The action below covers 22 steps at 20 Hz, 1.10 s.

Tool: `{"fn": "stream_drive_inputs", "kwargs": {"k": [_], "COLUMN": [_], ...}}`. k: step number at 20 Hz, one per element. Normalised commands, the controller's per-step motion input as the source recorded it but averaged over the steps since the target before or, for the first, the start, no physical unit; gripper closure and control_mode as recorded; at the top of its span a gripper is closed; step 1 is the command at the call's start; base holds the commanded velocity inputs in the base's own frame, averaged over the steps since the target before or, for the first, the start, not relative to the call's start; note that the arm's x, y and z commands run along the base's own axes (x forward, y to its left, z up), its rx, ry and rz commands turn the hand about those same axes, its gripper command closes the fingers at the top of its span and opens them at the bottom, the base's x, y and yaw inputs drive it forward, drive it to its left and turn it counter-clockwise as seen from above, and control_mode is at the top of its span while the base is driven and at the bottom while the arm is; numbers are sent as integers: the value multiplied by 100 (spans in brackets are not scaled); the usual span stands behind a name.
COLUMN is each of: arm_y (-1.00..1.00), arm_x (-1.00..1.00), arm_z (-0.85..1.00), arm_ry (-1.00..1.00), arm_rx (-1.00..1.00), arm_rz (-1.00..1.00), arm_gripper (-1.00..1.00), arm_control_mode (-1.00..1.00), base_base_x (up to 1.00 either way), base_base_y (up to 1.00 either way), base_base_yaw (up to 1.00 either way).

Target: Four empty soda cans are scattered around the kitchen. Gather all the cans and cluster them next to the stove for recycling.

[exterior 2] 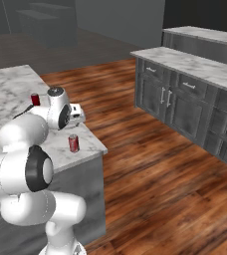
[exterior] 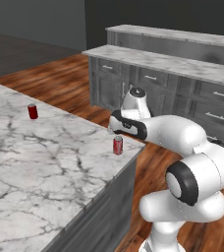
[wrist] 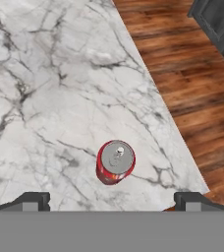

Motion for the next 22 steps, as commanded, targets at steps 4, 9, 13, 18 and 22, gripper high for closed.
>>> {"fn": "stream_drive_inputs", "kwargs": {"k": [4,9,13,18,22], "arm_y": [1,0,0,0,0], "arm_x": [6,4,4,1,1], "arm_z": [-23,-22,-22,-20,-18], "arm_ry": [0,0,0,2,2], "arm_rx": [0,0,0,0,0], "arm_rz": [0,0,0,0,0], "arm_gripper": [-100,-100,-100,-100,-100], "arm_control_mode": [-100,-100,-100,-100,-100], "base_base_x": [0,0,0,0,0], "base_base_y": [0,0,0,0,0], "base_base_yaw": [0,0,0,0,0]}}
